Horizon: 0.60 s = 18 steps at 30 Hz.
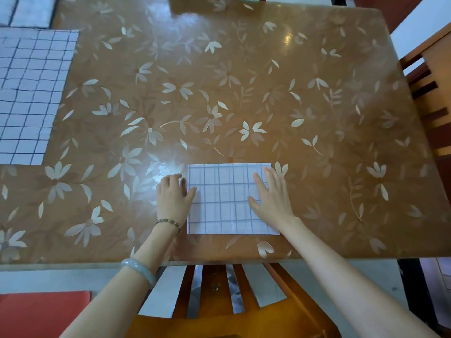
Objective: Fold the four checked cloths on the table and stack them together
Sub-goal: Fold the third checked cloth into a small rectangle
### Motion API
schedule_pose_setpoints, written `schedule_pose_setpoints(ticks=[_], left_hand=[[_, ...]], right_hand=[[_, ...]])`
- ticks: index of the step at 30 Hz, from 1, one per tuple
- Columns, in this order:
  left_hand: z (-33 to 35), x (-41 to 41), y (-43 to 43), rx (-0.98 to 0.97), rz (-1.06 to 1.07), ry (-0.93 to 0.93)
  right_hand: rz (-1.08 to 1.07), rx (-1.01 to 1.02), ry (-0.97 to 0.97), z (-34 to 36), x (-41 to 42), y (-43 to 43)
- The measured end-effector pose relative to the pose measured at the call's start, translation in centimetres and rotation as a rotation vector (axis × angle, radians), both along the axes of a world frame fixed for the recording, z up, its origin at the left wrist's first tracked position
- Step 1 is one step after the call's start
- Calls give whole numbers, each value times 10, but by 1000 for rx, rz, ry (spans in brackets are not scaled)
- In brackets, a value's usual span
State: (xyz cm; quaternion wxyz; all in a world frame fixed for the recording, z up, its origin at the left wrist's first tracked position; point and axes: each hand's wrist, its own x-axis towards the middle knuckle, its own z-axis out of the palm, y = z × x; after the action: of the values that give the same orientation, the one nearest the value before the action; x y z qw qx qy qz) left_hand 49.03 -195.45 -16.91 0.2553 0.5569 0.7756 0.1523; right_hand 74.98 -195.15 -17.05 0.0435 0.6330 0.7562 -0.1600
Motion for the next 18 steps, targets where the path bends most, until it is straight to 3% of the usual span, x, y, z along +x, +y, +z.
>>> schedule_pose_setpoints(ticks=[4,6,11,15,18], left_hand=[[8,0,-2,-127,116,37],[9,2,0,-164,165,17],[14,2,10,-281,179,30],[23,8,18,-340,81,107],[25,9,22,-388,85,34]], right_hand=[[-54,-47,316,22,-36,22],[-81,-145,382,24,-50,32],[-73,-239,265,15,-61,43],[-93,-243,279,12,-62,42],[-114,-249,291,11,-60,42]])
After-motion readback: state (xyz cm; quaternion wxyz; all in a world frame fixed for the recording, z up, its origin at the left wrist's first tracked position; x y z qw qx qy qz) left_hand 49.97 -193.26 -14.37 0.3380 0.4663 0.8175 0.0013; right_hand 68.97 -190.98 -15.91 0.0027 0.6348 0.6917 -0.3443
